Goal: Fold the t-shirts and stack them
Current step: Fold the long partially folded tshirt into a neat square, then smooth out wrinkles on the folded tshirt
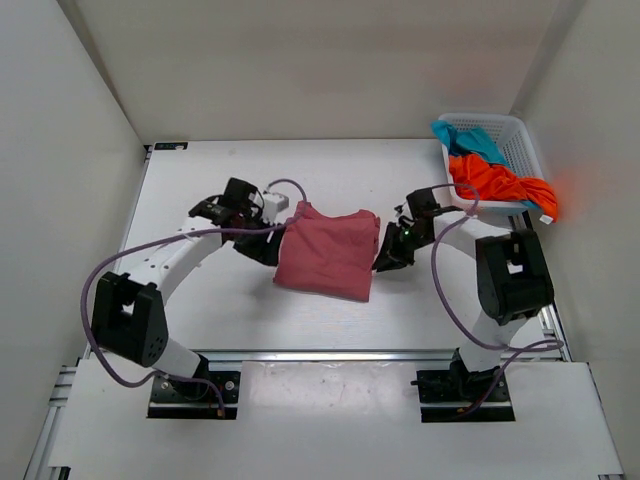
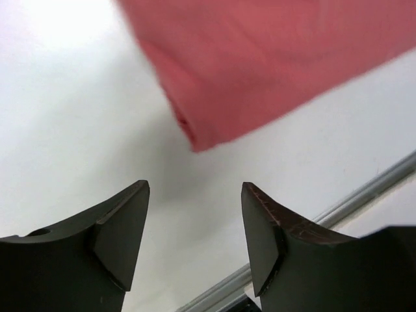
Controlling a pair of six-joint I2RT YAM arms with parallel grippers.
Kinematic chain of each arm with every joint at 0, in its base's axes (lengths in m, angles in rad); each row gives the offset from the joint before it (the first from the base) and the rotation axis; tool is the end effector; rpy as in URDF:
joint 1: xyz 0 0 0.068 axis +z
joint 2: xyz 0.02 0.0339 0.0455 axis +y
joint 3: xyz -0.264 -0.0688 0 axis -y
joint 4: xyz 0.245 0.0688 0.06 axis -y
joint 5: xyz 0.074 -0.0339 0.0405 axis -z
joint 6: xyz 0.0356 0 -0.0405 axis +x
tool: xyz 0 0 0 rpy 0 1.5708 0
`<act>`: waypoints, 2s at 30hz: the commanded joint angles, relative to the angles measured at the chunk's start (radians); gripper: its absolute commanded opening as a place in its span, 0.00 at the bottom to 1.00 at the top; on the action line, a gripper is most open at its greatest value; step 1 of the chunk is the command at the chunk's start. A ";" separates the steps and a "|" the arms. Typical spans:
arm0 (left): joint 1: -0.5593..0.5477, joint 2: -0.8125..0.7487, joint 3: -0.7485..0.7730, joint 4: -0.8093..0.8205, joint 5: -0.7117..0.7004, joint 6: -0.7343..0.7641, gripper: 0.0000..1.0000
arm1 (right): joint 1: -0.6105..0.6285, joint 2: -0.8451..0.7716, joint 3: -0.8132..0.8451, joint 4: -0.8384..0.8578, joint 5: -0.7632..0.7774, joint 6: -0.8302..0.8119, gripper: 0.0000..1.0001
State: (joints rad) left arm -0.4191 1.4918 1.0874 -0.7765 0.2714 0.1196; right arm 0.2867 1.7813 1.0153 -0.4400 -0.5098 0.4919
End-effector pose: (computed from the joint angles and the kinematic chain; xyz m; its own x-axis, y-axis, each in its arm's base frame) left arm 0.2603 -0.1264 0.2353 -0.7810 0.4738 -0.4070 0.5825 0.7877 -0.2008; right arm 0.3124 0.1102 0.1469 -0.9853 0.1393 -0.0991 0.0585 0.8193 0.5703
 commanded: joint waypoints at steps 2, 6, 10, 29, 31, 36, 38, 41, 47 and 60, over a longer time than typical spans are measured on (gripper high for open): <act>0.083 0.001 0.150 0.043 0.015 0.020 0.71 | -0.067 -0.120 0.089 -0.154 0.151 -0.107 0.17; 0.098 0.116 0.268 0.089 0.037 -0.001 0.73 | -0.123 -0.063 0.146 -0.129 0.128 -0.110 0.19; 0.105 0.255 0.362 0.118 0.045 -0.015 0.73 | -0.107 0.056 0.268 -0.118 0.146 -0.156 0.36; 0.074 0.525 0.539 0.252 0.039 -0.083 0.77 | -0.027 0.290 0.471 -0.166 0.088 -0.170 0.38; 0.068 0.547 0.540 0.264 0.028 -0.086 0.71 | -0.023 0.288 0.467 -0.166 0.080 -0.167 0.26; 0.071 0.574 0.534 0.276 0.054 -0.109 0.46 | -0.020 0.262 0.454 -0.163 0.068 -0.154 0.00; 0.071 0.585 0.529 0.278 0.052 -0.112 0.27 | -0.017 0.259 0.447 -0.163 0.039 -0.147 0.00; 0.075 0.585 0.548 0.289 0.040 -0.156 0.14 | -0.024 0.247 0.441 -0.178 -0.015 -0.144 0.00; 0.074 0.518 0.528 0.298 0.003 -0.193 0.14 | -0.040 0.142 0.327 -0.183 -0.143 -0.112 0.00; 0.042 0.495 0.509 0.298 -0.009 -0.206 0.09 | -0.072 0.165 0.109 0.015 -0.265 0.017 0.18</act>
State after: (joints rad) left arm -0.3840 2.0579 1.5929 -0.4923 0.2691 -0.0772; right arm 0.2447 1.9358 1.1076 -0.4900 -0.7387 0.4923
